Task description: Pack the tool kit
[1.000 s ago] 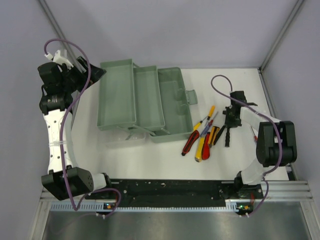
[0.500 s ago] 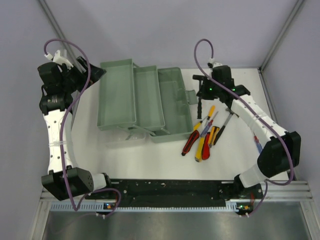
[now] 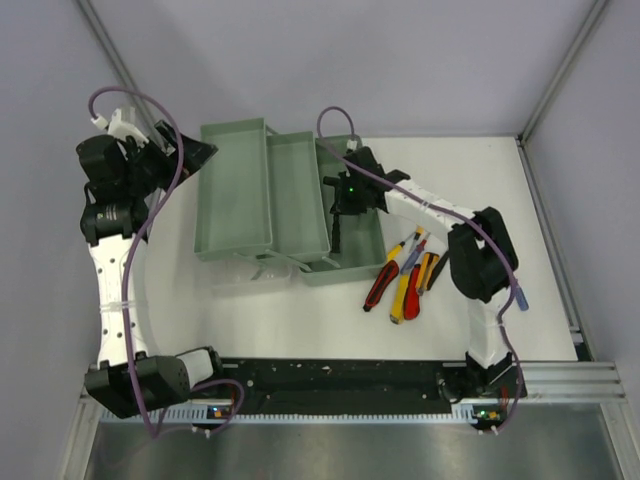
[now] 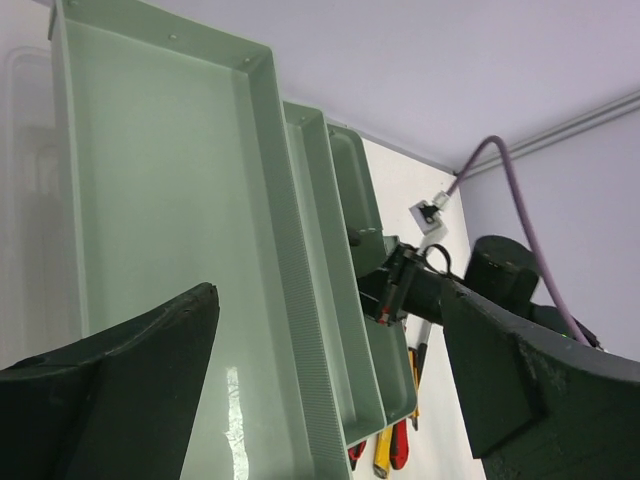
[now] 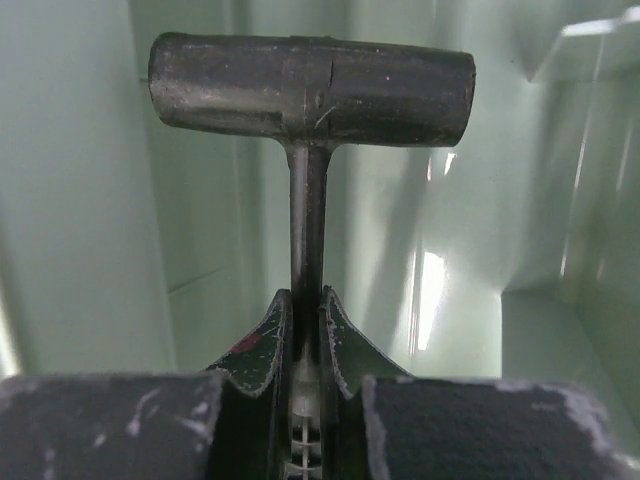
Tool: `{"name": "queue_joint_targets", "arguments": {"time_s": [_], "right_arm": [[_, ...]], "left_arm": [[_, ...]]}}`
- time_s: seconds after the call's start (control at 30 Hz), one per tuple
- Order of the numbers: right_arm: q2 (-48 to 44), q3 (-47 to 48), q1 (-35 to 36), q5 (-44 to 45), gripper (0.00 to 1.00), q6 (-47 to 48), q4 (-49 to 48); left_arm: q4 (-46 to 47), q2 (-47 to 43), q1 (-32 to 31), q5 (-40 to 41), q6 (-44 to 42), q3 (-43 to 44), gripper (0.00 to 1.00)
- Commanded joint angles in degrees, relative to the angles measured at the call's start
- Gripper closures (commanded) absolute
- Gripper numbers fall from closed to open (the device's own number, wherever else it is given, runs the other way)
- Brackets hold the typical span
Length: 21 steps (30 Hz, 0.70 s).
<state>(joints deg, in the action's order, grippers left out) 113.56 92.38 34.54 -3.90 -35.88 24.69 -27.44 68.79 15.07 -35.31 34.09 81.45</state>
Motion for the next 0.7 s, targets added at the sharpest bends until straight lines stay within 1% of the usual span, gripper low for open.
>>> {"name": "queue_joint_targets", "arguments": {"time_s": [0.0,0.23,0.33,0.47,0.57,0.67], "right_arm": [[3.5,6.41,1.84,2.23,1.0,-1.74,-1.05],[9.57,8.96,2.46,-0.93,1.0,-1.74,-0.96],[11.68,9.75,2.81,-1.9,0.94,-3.05,-0.96],[13.7,10.36,2.9,-3.39,0.91,-4.72,-1.22],[14.5,10.72,2.98,-5.06,0.87,-4.99,-1.66],[14.15,10.11,2.98,-4.89,0.67,-5.08,-2.01]], "left_arm": [[1.08,-2.44,-0.74,-0.02,0.11,-1.03,0.05],[-0.16,-2.88,-1.27,0.86,-0.51,-0.41,0.06],[-0.07,-2.61,-1.53,0.86,-0.34,-0.41,0.06],[-0.07,-2.44,-1.8,0.77,-0.42,-0.24,0.06],[-0.07,-2.26,-1.8,0.86,-0.6,-0.06,0.06],[-0.16,-2.17,-1.89,0.86,-0.77,0.02,0.06]]}}
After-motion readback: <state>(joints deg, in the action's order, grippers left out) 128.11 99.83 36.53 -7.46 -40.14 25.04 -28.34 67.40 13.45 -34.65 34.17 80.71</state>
